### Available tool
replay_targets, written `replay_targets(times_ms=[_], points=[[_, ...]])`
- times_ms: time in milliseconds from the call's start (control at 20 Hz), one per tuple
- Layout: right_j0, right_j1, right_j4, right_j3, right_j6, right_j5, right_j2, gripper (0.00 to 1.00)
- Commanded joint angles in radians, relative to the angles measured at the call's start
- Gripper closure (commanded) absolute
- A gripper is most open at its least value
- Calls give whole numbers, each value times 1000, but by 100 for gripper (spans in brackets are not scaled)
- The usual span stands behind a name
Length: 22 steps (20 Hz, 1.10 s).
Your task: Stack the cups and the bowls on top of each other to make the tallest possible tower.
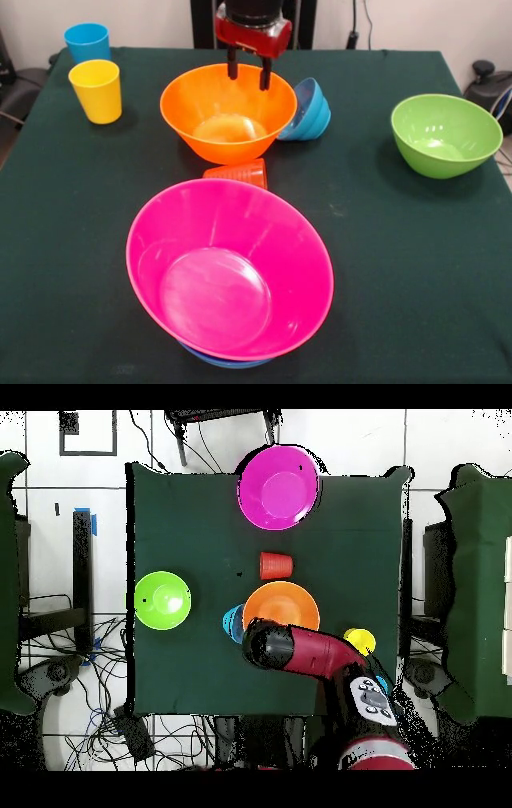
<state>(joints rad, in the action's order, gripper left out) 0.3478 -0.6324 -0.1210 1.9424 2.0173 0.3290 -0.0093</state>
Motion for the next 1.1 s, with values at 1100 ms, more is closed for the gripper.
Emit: replay_targets(times_ms=[1100], points=[[-260, 25, 34, -119, 178, 129, -40, 0]])
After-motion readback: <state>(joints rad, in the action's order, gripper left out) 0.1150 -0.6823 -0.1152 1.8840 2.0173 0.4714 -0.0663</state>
